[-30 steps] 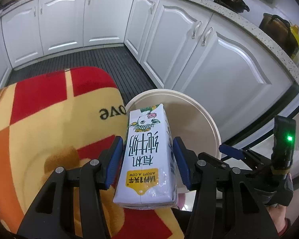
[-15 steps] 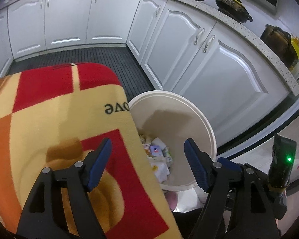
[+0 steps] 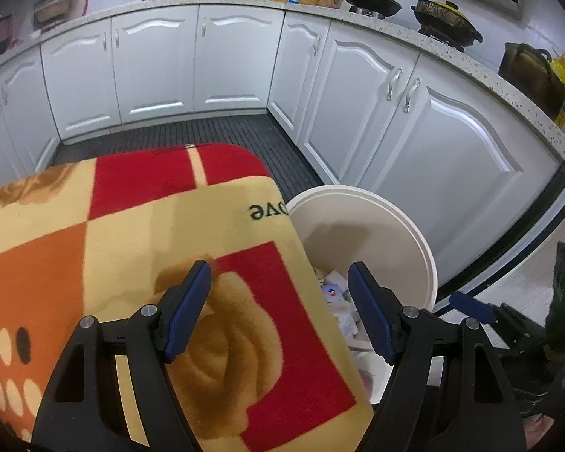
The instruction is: Collect trash
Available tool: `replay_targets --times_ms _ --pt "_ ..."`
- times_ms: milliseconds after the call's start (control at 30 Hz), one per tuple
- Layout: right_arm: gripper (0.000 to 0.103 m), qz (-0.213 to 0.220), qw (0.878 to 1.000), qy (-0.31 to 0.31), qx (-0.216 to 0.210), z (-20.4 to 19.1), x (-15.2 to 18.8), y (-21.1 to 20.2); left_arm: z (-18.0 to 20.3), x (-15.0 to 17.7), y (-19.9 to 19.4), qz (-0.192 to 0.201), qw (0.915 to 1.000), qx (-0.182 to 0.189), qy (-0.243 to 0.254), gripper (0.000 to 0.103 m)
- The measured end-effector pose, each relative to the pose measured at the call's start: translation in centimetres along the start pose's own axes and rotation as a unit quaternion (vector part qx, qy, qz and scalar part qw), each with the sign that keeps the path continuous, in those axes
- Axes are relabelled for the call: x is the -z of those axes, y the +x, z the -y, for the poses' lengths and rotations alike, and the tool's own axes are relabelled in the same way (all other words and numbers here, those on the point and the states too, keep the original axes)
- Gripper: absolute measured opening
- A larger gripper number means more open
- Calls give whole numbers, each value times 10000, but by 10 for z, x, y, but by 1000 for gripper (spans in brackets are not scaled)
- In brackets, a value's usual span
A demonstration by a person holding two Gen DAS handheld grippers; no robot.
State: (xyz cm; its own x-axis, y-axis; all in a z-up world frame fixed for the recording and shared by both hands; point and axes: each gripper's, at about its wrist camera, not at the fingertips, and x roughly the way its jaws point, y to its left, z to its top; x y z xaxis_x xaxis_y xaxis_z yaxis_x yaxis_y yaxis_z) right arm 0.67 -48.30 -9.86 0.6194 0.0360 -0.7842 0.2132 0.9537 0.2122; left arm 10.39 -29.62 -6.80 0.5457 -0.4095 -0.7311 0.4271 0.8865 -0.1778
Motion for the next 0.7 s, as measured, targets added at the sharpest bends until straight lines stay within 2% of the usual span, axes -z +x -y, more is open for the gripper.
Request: replay_targets --times_ms 200,300,700 --pt "75 243 9997 53 12 -12 2 -16 -2 5 -18 195 9996 -220 29 74" --pt "79 380 9992 16 76 -19 2 -24 -1 9 -28 335 9989 -329 82 74" --pt "82 1078 9934 -312 241 -49 3 -62 -8 22 -85 1118 9910 -723 111 74"
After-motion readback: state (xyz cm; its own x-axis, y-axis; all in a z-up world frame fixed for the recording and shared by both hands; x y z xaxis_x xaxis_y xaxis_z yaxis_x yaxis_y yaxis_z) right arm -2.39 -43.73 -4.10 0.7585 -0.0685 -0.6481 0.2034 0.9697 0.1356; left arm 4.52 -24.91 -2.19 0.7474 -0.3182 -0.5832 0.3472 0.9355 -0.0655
